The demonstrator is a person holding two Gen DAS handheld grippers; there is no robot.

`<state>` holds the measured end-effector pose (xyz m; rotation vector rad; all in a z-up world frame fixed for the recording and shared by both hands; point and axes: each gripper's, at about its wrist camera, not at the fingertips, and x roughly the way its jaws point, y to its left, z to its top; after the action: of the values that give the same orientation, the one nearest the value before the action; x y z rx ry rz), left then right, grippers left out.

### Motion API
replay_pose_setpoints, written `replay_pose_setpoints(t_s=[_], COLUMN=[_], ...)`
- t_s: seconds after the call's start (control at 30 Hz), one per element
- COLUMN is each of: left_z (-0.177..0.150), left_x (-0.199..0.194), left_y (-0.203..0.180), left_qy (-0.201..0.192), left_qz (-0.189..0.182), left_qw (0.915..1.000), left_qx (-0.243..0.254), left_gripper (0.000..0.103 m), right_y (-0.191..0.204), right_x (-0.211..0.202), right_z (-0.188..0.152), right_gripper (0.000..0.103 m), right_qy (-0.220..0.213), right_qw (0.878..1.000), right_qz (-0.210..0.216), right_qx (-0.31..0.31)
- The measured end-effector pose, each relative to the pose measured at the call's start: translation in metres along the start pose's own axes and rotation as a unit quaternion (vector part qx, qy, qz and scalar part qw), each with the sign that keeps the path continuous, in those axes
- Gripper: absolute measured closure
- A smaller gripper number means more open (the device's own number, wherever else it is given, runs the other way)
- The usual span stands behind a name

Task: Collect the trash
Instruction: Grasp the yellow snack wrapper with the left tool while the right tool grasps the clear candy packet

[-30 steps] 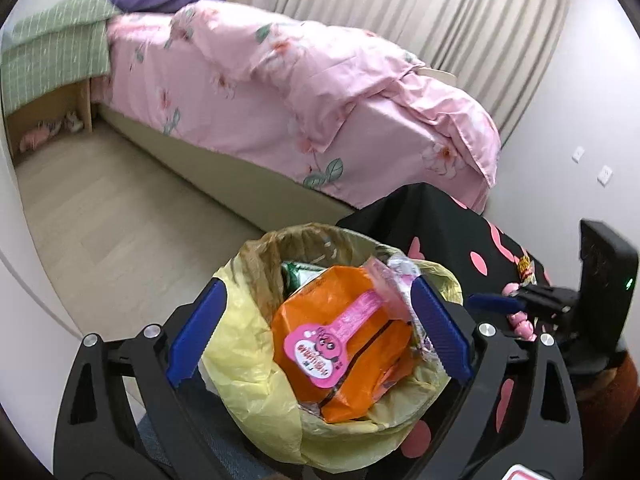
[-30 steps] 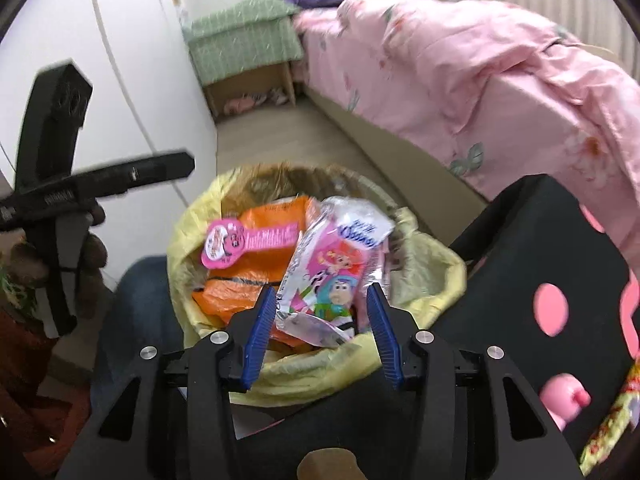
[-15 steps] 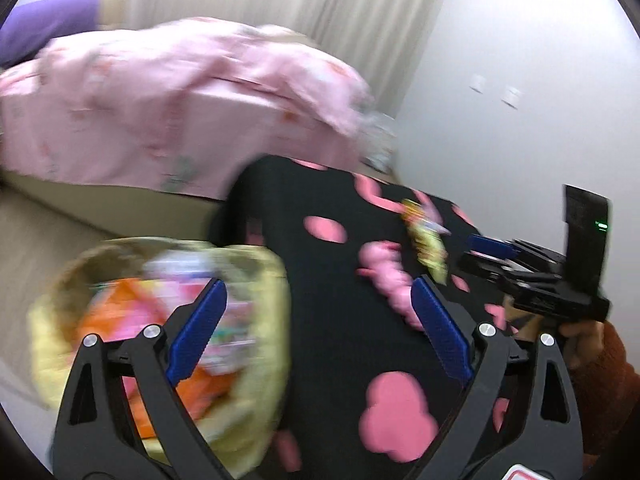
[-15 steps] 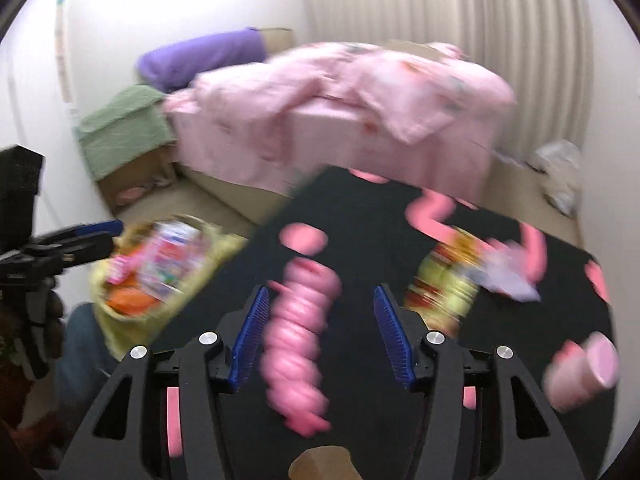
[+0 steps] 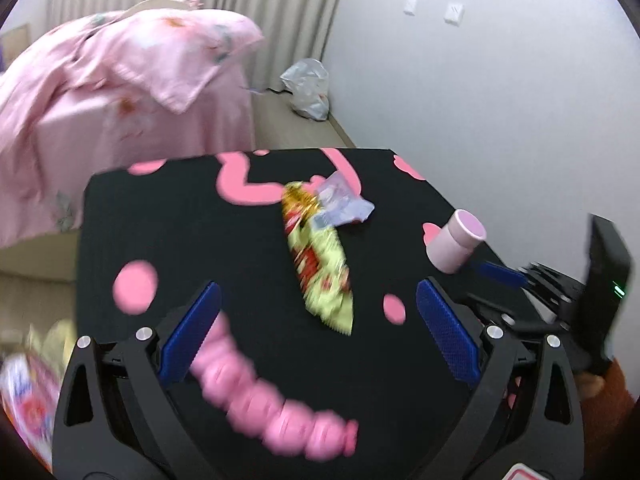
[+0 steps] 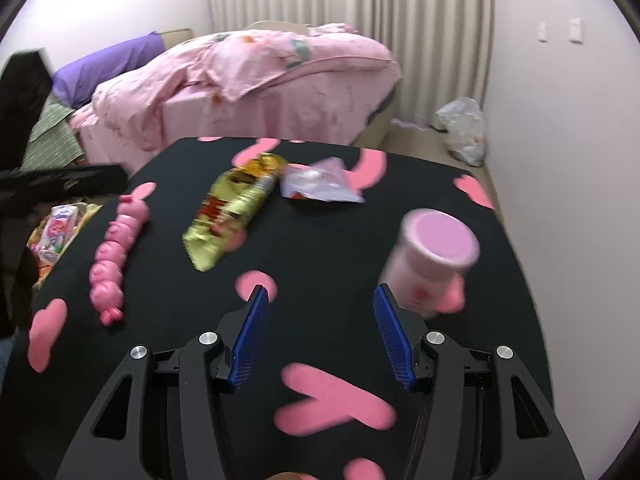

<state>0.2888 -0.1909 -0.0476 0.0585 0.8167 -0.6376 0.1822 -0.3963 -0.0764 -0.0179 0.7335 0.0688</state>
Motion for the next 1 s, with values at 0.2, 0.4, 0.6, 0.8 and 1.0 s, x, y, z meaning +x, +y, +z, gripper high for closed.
replay_pose_setpoints(t_s=[0.2, 0.4, 0.6, 0.8, 1.0], left_z=[0.033, 0.043, 0.041, 0.031, 0.014], left_x=[0.090, 0.128, 0.125, 0.081, 0.015], left_y=[-0.011, -0.007, 0.000, 0.016, 0.025], left_qy=[0.091, 0.146, 0.154, 0.103, 0.030], left_qz=[0.035, 0.099, 0.158, 0.059, 0.027], left_qw=[0.9952, 0.9844, 0.9754, 0.9913, 0.9956], left_qx=[0.012, 0.004, -0.014, -0.057, -0.085], left_gripper=[0.011, 0.032, 0.048, 0.070, 0.070], right_y=[-0.043, -0.054, -0.046, -0.027, 0.007], right_x=[-0.013, -0.013, -0.007, -0.003, 0.016], right_z=[-0.019, -0.030, -0.031, -0.017, 0.017], right_gripper=[0.051, 0.051, 0.051, 0.051, 0.051], right_qy=[-0.007, -0.014, -0.014, -0.018, -0.018], right_qw=[0.998, 0.997, 0.997, 0.998, 0.999], right_qz=[-0.004, -0.005, 0.003, -0.012, -0.032], right_qx=[0.063, 0.076, 0.069, 0.053, 0.023])
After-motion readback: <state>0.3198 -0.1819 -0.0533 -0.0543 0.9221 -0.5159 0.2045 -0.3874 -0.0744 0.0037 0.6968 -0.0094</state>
